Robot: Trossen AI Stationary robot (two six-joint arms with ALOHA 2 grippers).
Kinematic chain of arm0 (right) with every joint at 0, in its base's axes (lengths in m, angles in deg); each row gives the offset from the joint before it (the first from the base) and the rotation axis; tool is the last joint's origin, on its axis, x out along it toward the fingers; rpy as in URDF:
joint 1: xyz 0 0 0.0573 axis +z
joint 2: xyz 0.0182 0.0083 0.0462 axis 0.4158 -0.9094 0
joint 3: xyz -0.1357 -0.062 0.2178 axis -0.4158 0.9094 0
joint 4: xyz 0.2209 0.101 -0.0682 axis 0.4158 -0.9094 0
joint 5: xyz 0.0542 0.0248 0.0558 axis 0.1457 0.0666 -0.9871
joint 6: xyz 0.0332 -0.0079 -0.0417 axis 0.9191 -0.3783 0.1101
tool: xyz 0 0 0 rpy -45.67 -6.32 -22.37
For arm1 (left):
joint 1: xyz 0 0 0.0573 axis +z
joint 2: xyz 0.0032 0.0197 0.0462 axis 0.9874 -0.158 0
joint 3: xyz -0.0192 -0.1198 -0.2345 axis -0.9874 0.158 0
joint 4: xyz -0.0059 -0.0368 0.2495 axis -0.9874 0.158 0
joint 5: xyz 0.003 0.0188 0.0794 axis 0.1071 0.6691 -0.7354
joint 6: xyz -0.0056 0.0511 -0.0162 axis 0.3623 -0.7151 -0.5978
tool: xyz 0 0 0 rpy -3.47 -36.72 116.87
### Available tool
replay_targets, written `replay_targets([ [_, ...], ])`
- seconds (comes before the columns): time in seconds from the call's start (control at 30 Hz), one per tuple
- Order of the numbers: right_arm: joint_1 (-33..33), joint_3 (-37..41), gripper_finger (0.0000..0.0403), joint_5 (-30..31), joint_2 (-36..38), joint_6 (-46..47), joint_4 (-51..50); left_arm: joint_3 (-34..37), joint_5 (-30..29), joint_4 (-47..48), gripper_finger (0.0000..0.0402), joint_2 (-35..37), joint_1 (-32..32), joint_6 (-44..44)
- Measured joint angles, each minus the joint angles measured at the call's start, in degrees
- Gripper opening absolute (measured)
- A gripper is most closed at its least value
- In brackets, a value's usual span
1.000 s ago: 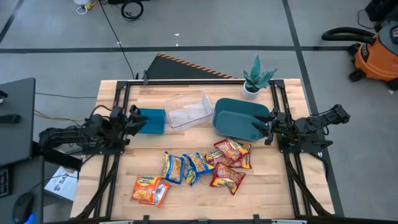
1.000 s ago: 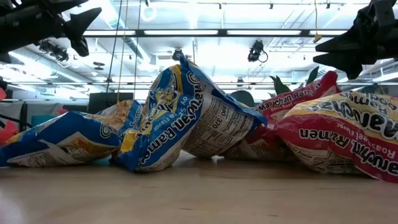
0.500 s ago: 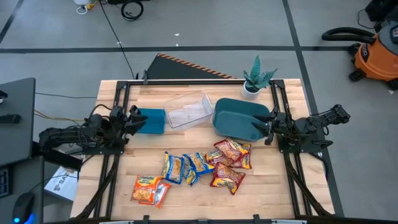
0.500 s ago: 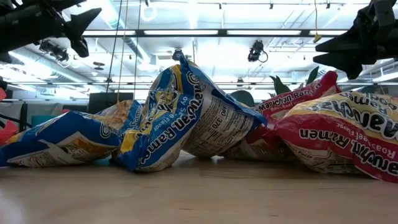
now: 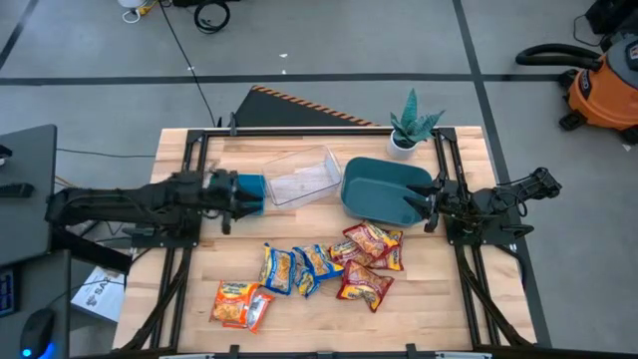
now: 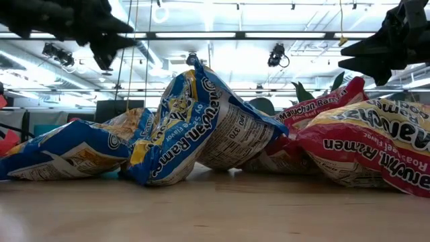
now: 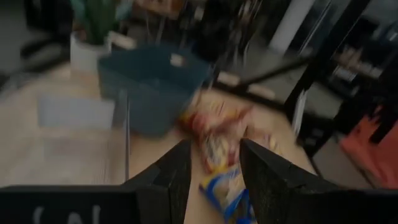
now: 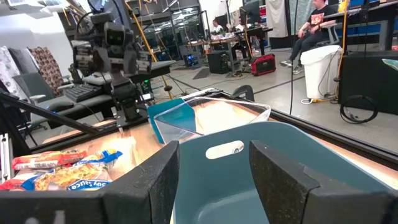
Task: Sort Maruchan noodles
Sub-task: Put the blue noodle pack into the transparent bin
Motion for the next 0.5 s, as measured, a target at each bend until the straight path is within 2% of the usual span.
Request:
replay_targets([
  [0.2,0.0,0.0,0.0199,0.0,0.0,0.0,0.0,-2.7,-0.3,0.0,0.0141,-12.6,-5.4,0.8],
  [0.5,0.0,0.0,0.0199,0.0,0.0,0.0,0.0,-9.0,-8.8,-0.9,0.0141,-27.4,-17.0,7.6],
])
